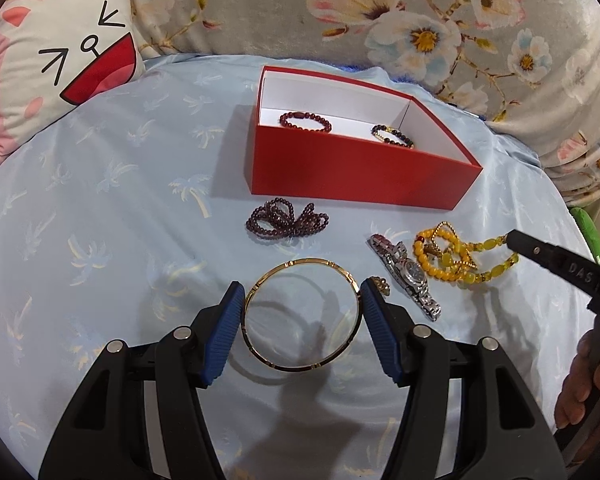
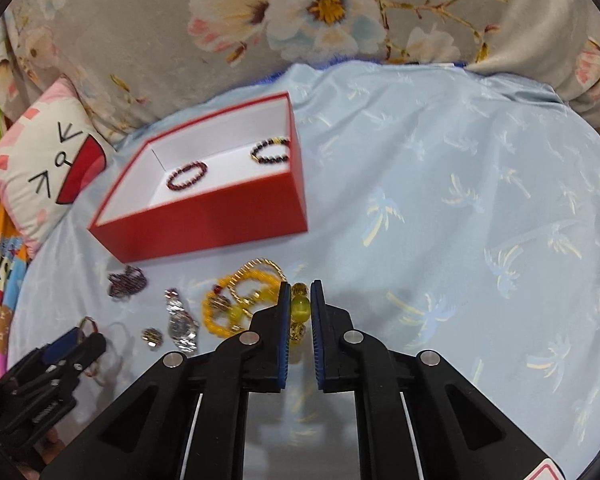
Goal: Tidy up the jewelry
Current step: 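Carry the bangle and yellow bracelet into the red box and open both tools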
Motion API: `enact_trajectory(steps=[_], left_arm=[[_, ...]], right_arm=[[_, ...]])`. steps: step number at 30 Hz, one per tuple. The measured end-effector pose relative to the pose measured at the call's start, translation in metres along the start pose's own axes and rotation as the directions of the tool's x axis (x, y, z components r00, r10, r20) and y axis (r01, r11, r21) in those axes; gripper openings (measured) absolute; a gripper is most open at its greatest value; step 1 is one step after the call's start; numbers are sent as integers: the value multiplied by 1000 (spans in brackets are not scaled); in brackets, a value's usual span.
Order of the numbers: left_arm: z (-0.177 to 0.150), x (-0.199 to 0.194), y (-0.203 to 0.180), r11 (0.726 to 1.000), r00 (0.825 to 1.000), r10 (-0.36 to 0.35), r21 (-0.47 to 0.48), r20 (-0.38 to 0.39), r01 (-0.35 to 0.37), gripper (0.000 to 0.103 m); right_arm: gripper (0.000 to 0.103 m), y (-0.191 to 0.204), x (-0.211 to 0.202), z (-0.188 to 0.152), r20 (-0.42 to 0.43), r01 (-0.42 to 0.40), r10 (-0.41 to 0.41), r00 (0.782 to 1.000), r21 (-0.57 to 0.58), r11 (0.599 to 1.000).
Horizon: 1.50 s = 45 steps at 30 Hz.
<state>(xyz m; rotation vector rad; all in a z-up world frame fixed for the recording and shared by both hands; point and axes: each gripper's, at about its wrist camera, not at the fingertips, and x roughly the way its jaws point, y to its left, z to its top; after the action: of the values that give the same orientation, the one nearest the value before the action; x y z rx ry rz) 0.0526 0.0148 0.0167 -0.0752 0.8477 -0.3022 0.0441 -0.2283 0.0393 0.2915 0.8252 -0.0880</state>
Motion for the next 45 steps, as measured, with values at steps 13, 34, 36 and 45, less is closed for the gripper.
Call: enact_trajectory(steps=[13, 34, 36, 45], left_arm=[[53, -32, -4, 999, 996, -52, 14, 77, 51, 57], [160, 69, -26, 993, 995, -21, 117, 101, 9, 57], [158, 79, -26, 993, 996, -12, 121, 89, 1, 57], [154, 98, -22, 993, 996, 34, 107, 88, -43, 72]], right_arm=[[9, 40, -55, 53, 122, -96, 106, 987, -91, 991], [9, 71, 69, 139, 6, -169, 170, 985, -76, 983], [9, 68, 82, 136, -14, -155, 154, 988, -73, 985], [15, 48, 98, 132, 2, -72, 72, 997, -70, 995]])
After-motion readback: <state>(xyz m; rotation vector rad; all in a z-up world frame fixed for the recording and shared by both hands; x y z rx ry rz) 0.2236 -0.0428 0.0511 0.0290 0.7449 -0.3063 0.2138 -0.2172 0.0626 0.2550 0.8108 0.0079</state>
